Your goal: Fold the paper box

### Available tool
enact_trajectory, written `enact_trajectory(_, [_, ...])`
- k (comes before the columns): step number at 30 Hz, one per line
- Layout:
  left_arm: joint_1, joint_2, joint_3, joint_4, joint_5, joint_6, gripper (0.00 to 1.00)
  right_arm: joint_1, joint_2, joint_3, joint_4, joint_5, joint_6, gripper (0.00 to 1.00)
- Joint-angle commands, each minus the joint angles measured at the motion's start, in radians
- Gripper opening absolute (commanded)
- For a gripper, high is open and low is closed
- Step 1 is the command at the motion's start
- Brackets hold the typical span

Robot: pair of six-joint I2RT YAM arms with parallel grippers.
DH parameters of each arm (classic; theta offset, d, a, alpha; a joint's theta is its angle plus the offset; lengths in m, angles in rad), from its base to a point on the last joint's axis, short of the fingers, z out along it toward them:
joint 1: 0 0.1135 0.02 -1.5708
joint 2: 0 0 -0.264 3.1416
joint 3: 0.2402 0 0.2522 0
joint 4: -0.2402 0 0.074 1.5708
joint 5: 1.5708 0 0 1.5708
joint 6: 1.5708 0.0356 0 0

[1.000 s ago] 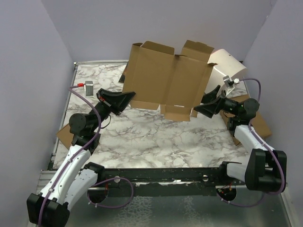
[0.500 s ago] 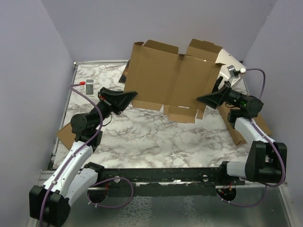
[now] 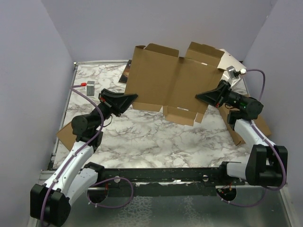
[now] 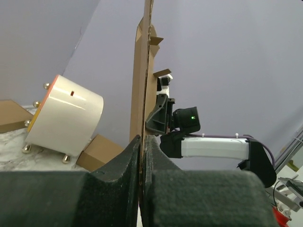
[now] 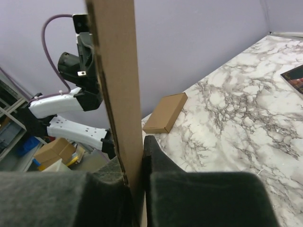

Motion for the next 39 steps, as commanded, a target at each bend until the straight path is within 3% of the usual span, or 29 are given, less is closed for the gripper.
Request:
enact_trajectory(1, [0.002,-0.008,-0.019,0.071,0.025,-0.037,0.09,0.002,-0.038,-0.018,0.003,0.031,-0.019,0.01])
enact_trajectory(12, [0.001,-0.016,-0.003,0.022,0.014,0.001,0.21,0.002,-0.071,-0.026,0.007,0.027,-0.013,0.01])
enact_trajectory(15, [0.002,-0.012,0.010,-0.016,0.014,0.040,0.15,0.002,-0.072,-0.026,0.009,0.023,-0.010,0.01])
enact_trajectory(17, [0.002,-0.005,0.015,-0.018,0.024,0.066,0.00,0.002,-0.072,-0.029,0.002,0.021,-0.015,0.01])
enact_trajectory(22, [0.001,0.025,0.063,-0.049,0.110,0.127,0.00,0.002,-0.090,-0.020,-0.211,0.021,-0.181,0.01])
enact_trajectory(25, [0.002,0.075,0.089,-0.004,0.183,0.071,0.00,0.002,-0.089,-0.021,-0.368,0.042,-0.309,0.01])
enact_trajectory(31, [-0.010,0.138,0.064,0.047,0.225,-0.001,0.00,0.002,-0.043,-0.039,-0.296,0.049,-0.287,0.01])
enact_trajectory(39, [-0.086,0.213,0.050,-0.005,0.189,0.045,0.00,0.043,0.018,-0.051,-0.238,0.046,-0.265,0.01])
